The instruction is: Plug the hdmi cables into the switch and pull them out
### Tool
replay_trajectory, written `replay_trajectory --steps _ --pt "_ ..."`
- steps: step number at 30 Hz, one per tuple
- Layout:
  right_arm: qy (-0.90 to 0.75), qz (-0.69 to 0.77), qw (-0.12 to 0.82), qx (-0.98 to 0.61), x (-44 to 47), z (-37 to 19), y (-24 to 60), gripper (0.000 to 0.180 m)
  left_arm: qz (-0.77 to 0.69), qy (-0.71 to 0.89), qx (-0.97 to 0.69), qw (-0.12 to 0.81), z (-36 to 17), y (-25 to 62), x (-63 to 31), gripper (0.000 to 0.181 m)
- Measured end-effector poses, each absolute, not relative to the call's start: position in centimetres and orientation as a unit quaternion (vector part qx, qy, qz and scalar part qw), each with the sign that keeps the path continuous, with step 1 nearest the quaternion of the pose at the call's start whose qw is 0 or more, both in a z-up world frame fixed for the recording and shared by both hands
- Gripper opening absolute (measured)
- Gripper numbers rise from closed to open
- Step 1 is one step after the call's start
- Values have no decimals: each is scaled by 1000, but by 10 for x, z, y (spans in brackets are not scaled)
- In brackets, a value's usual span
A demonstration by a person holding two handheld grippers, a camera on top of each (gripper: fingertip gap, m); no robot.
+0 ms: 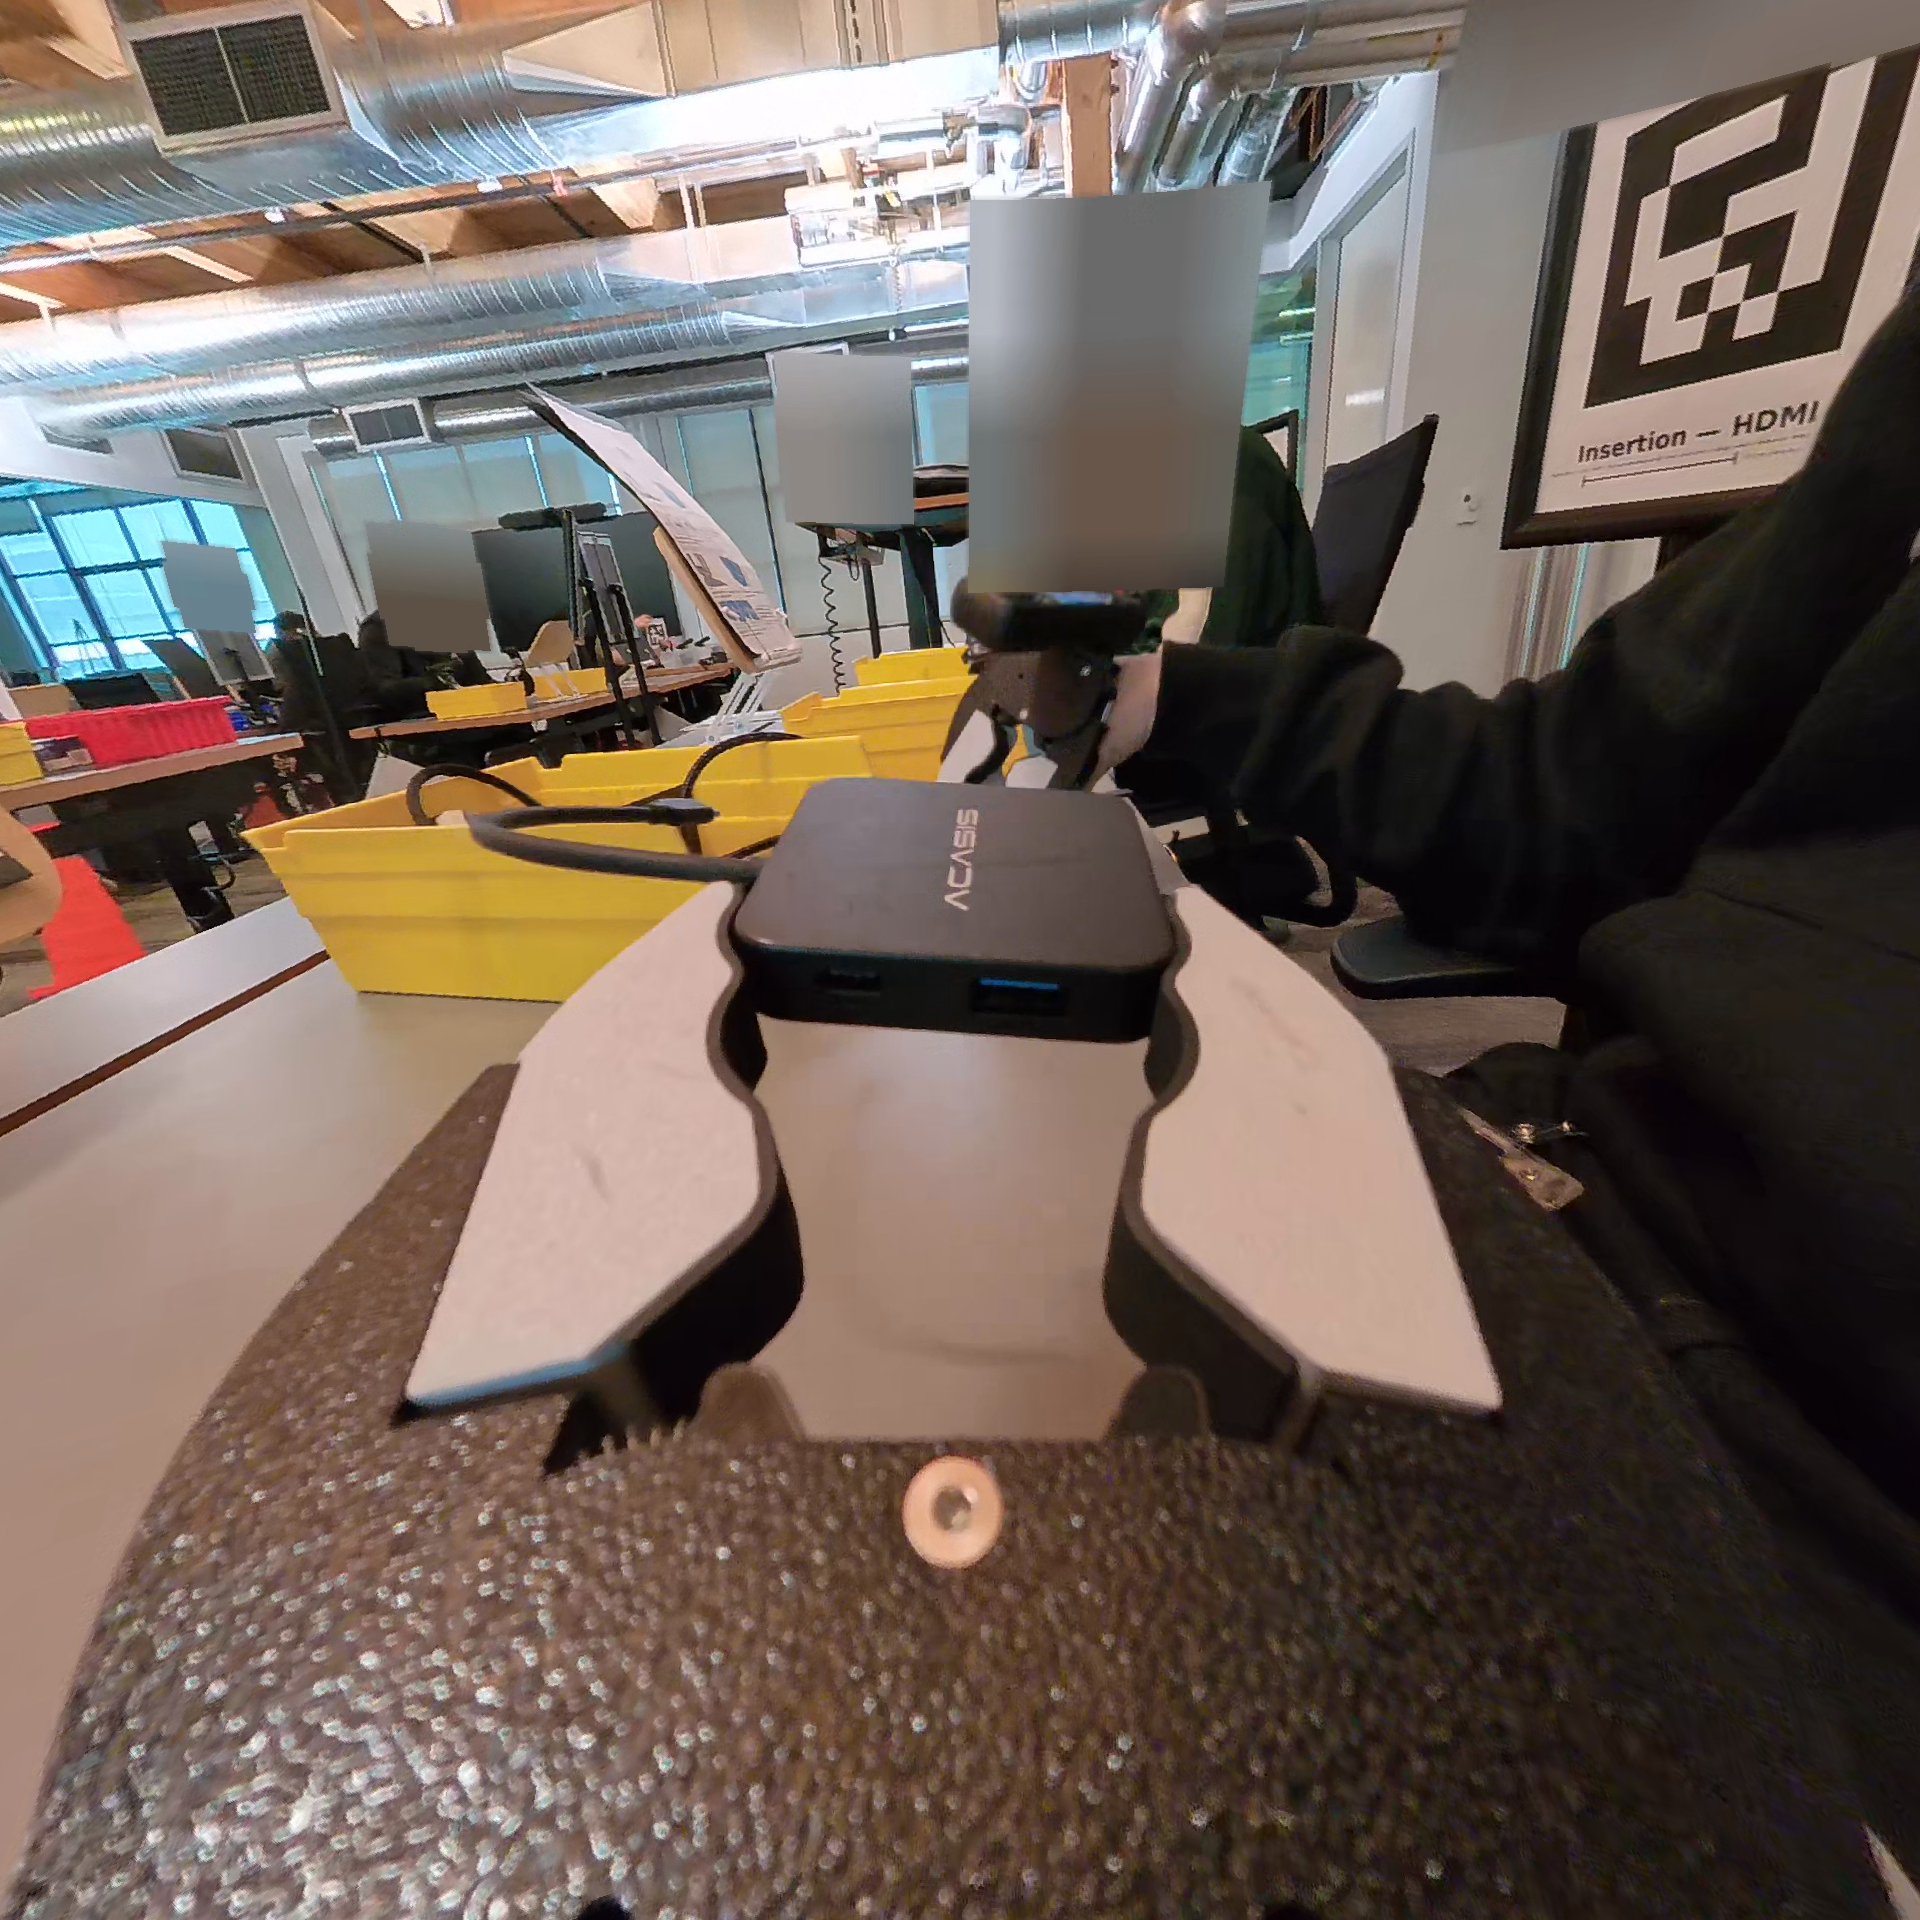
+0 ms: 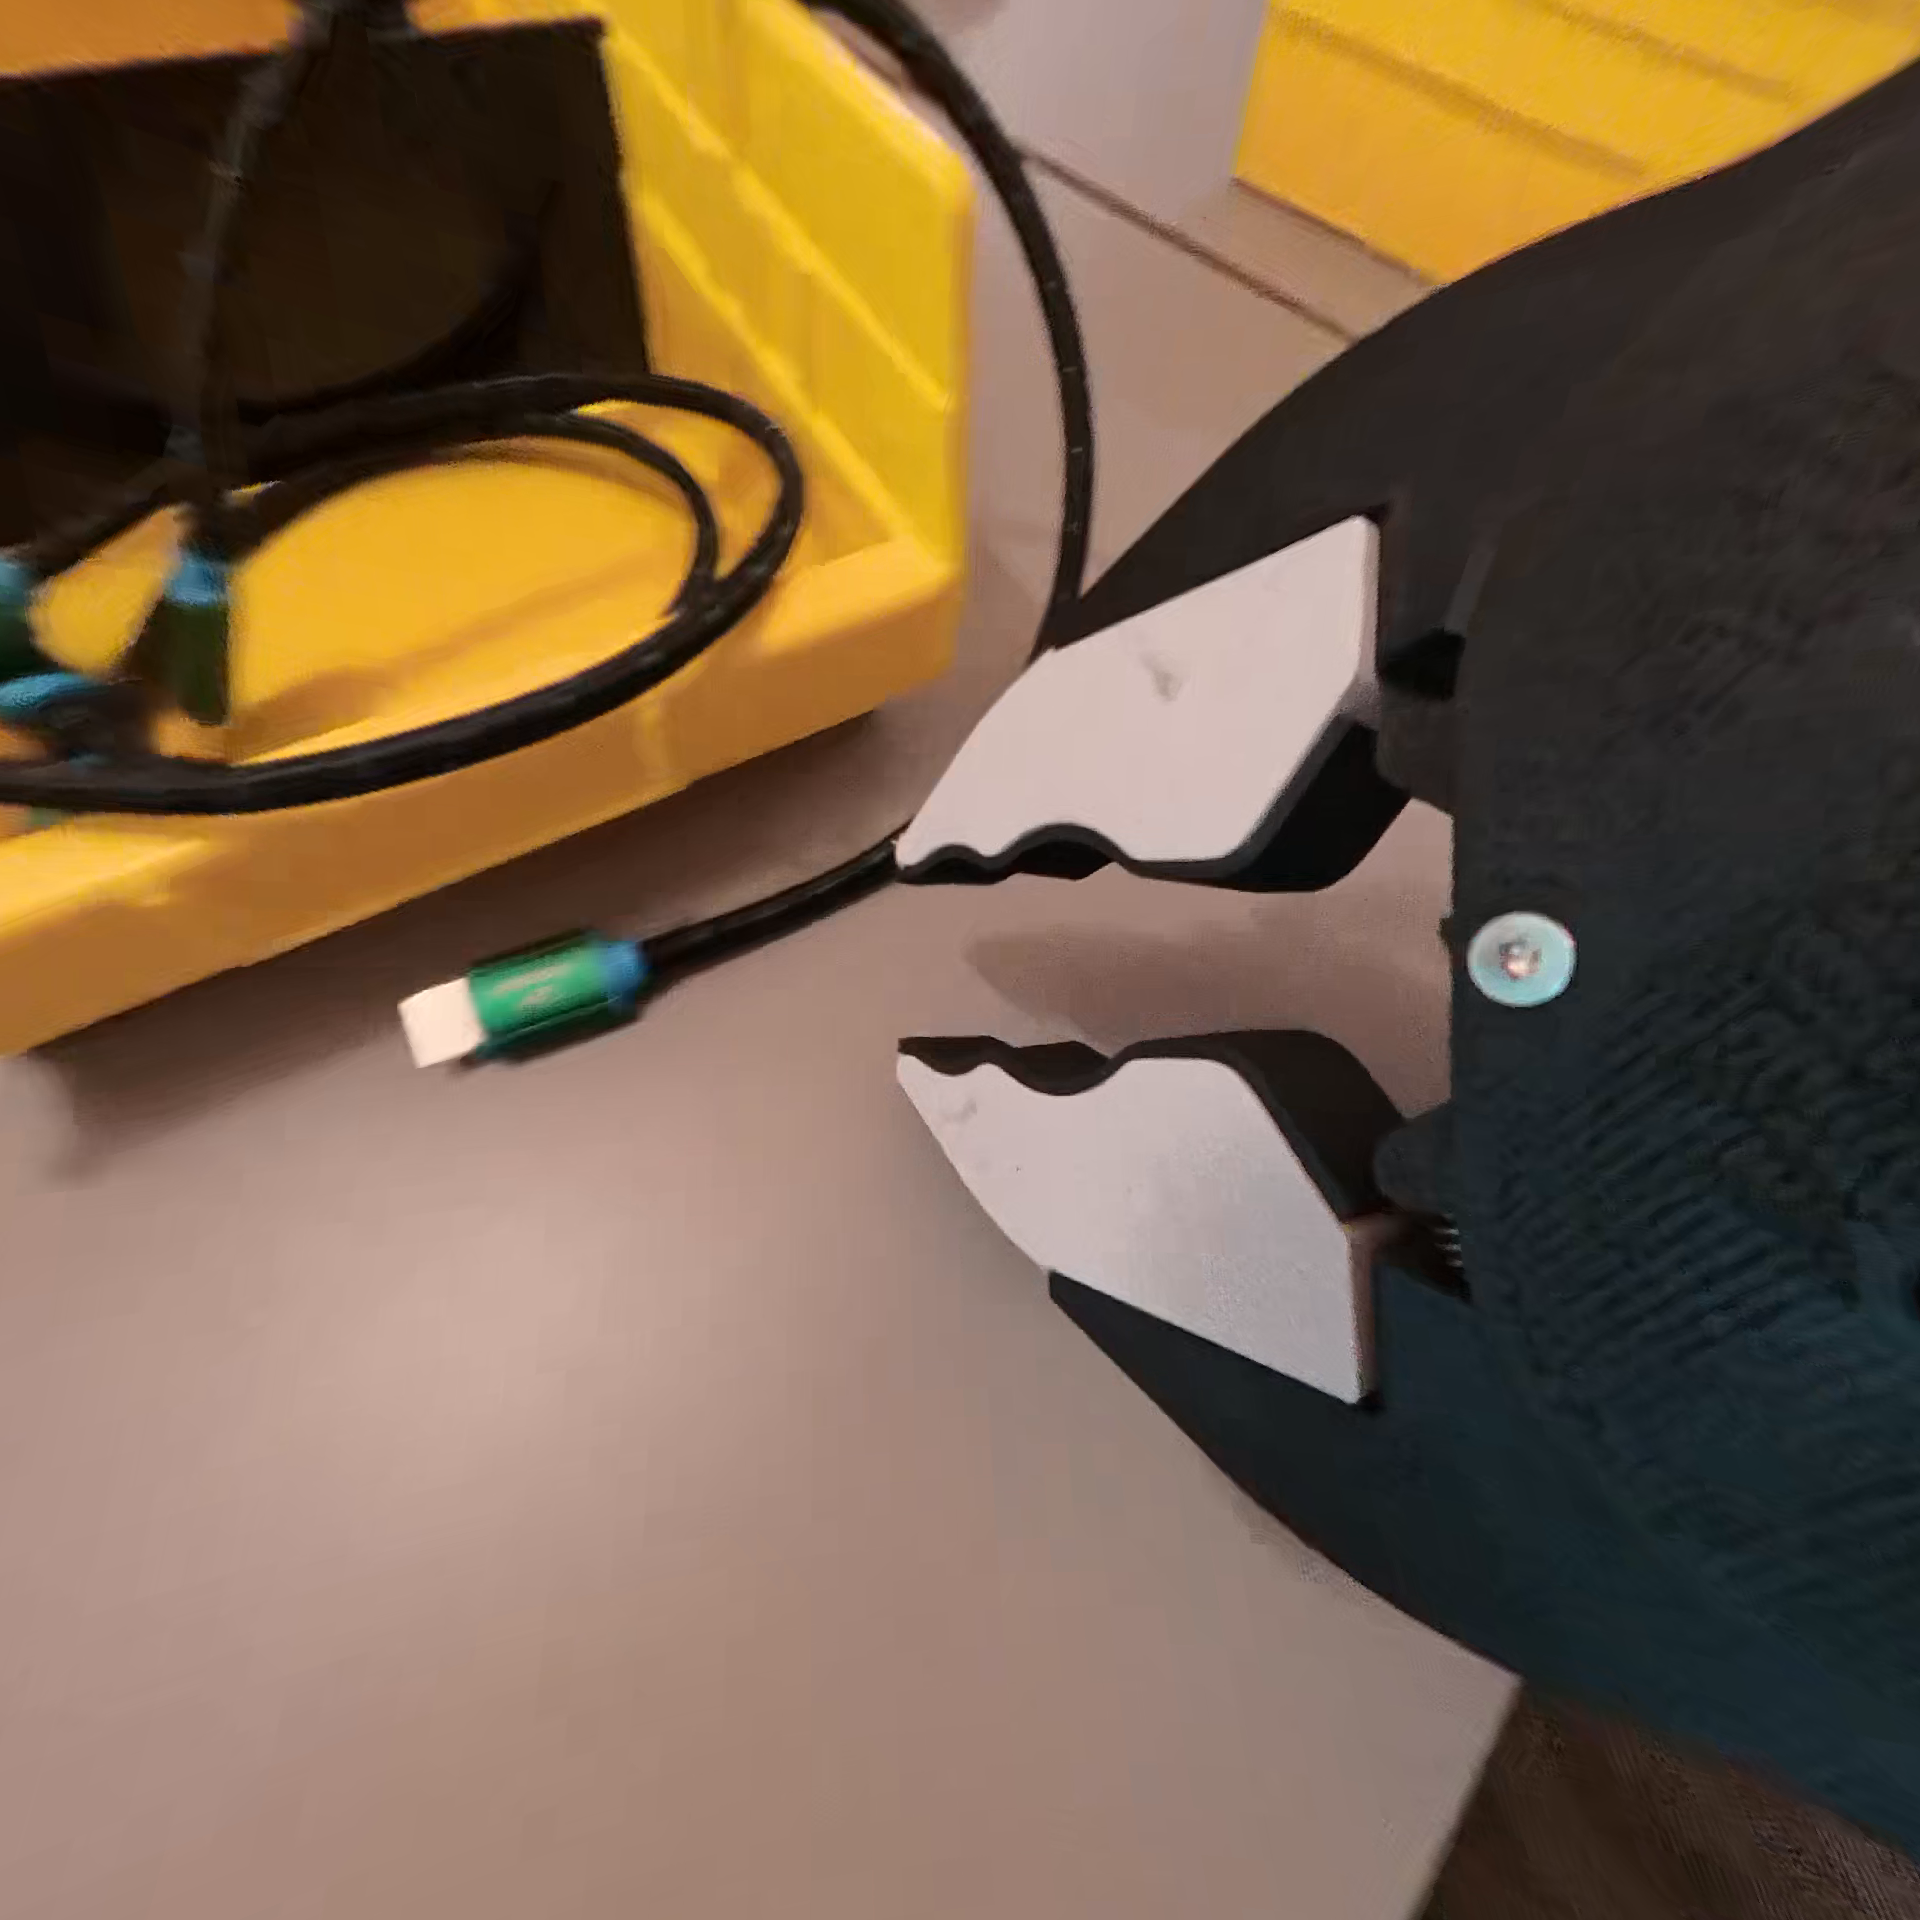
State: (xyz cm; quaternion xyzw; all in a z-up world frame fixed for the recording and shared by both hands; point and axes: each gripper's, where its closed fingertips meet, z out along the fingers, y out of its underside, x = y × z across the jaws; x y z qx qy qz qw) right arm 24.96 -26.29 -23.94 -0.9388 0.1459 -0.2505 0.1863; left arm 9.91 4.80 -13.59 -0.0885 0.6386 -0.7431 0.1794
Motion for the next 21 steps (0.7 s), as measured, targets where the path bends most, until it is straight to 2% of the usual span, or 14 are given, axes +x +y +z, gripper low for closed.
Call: replay_trajectory --steps 3,6,8,15,19,21 --pt "148 -271 175 -935 266 -249 -278 37 -742 642 -85 175 -137 46 98 72" --pt "142 -258 191 -937 277 -249 -278 38 -741 643 -86 172 -138 46 98 72" --pt "120 -249 168 -946 282 -254 -282 38 -742 643 -86 169 -138 45 98 72" --pt "17 -245 70 -967 295 -260 -294 11 -742 644 -85 163 -139 45 97 72" --pt "-15 -243 32 -969 293 -261 -294 9 -744 643 -85 161 -138 45 96 72" --pt "-25 -244 59 -968 287 -254 -285 8 -745 641 -86 161 -138 46 96 72"
